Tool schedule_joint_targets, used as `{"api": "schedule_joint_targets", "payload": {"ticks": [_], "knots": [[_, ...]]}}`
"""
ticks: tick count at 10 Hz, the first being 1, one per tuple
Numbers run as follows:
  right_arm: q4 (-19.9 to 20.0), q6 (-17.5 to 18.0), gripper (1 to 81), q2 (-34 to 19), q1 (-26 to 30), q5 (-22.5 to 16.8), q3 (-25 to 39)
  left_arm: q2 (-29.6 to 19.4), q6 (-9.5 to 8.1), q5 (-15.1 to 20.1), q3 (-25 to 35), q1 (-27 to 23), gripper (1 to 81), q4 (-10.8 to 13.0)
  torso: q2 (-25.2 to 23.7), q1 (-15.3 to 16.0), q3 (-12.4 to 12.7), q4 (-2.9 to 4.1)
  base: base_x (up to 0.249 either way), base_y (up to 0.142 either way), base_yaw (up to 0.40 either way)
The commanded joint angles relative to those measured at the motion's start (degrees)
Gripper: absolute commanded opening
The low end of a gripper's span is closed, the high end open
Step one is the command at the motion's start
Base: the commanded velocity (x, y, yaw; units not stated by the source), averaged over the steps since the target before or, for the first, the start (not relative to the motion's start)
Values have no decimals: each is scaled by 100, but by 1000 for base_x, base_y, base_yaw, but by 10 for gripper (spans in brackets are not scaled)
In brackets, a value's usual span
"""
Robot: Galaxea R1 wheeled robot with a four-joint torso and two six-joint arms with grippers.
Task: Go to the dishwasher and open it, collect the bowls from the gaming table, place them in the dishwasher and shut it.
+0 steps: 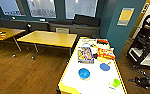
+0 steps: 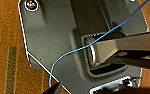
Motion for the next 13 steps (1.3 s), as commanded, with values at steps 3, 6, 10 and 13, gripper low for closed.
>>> {"api": "schedule_joint_targets", "payload": {"ticks": [3,6,10,13], "knots": [[47,190,811,83,918,-407,-561,8,0,360,-9,-109,811,-97,2,2,0,0,0,0,0],[91,190,811,435,892,-407,-1072,-1,0,360,-9,-108,811,-97,2,2,0,0,0,0,0],[108,198,811,865,891,-398,-1616,17,0,368,-9,-135,811,-89,5,7,-2,0,0,0,0],[363,427,811,1033,962,-363,-1959,-1,0,368,-18,-144,811,-97,5,9,-2,0,0,0,0]]}}
